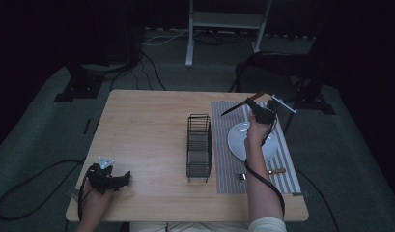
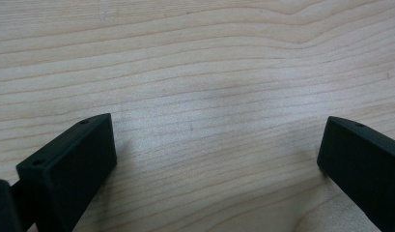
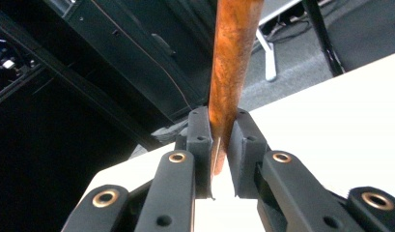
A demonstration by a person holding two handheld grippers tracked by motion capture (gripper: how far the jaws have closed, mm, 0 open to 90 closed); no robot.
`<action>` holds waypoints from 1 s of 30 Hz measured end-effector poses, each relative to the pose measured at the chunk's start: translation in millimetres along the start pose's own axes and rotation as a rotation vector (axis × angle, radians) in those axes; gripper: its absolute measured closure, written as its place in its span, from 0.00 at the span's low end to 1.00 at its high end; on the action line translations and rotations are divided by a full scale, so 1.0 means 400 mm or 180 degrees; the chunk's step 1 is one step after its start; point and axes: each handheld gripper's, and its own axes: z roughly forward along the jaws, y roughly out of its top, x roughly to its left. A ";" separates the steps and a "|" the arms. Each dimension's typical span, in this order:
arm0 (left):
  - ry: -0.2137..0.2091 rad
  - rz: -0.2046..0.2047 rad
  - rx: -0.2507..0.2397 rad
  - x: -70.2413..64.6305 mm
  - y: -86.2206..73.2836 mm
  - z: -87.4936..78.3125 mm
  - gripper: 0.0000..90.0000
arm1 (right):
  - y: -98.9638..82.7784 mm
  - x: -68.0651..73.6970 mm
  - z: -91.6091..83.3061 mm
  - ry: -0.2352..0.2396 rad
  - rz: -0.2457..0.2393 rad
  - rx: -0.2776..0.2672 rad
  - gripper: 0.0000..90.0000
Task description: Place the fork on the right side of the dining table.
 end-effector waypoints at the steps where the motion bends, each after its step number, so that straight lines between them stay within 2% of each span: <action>1: 0.0000 0.0000 -0.0001 0.000 0.000 0.000 0.00 | -0.005 -0.011 0.001 -0.0026 0.0042 0.0004 0.90; 5: -0.0001 0.0000 -0.0003 0.000 0.000 0.000 0.00 | -0.014 -0.028 0.006 -0.0107 0.0054 0.0027 0.90; 7: -0.0001 0.0000 -0.0003 0.000 0.000 0.000 0.00 | -0.017 -0.041 0.008 -0.0095 0.0143 0.0014 0.90; 14: -0.0001 0.0000 -0.0004 0.000 0.000 0.000 0.00 | -0.029 -0.065 0.018 -0.0198 0.0268 -0.0014 0.90; 16: -0.0001 0.0000 -0.0004 0.000 0.000 0.000 0.00 | -0.033 -0.075 0.023 -0.0172 0.0374 -0.0052 0.90; 23: -0.0001 -0.0001 -0.0004 0.000 0.000 0.000 0.00 | -0.048 -0.109 0.048 -0.0269 0.0709 -0.0121 0.90; 30: -0.0001 0.0000 -0.0005 0.000 0.000 0.000 0.00 | -0.061 -0.120 0.071 -0.0359 0.0723 -0.0061 0.90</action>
